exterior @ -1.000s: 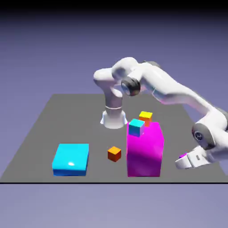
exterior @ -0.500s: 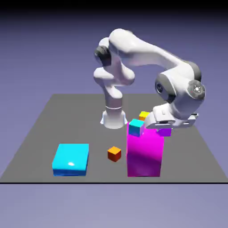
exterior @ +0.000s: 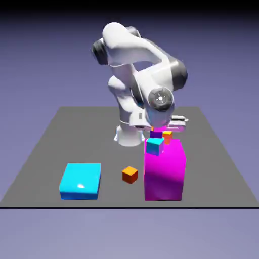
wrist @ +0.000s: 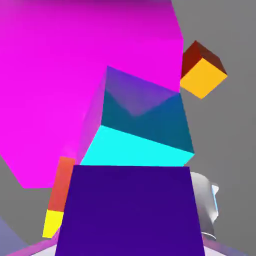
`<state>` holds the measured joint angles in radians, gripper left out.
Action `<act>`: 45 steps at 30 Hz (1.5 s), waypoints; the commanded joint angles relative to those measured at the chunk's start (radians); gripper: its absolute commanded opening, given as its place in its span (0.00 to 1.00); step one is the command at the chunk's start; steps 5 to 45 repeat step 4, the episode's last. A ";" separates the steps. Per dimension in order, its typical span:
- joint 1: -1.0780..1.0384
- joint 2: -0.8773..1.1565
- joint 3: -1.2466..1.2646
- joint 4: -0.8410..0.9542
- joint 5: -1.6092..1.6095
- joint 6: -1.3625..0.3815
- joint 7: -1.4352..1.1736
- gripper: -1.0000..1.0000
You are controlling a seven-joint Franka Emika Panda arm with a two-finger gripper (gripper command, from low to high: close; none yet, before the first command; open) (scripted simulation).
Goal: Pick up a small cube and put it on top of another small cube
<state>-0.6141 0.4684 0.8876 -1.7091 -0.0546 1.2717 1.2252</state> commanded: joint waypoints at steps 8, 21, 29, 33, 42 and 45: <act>0.006 0.007 -0.001 0.020 -0.004 -0.014 0.003 1.00; 0.006 0.007 -0.001 0.020 -0.004 -0.014 0.003 1.00; 0.006 0.007 -0.001 0.020 -0.004 -0.014 0.003 1.00; 0.006 0.007 -0.001 0.020 -0.004 -0.014 0.003 1.00; 0.006 0.007 -0.001 0.020 -0.004 -0.014 0.003 1.00; 0.006 0.007 -0.001 0.020 -0.004 -0.014 0.003 1.00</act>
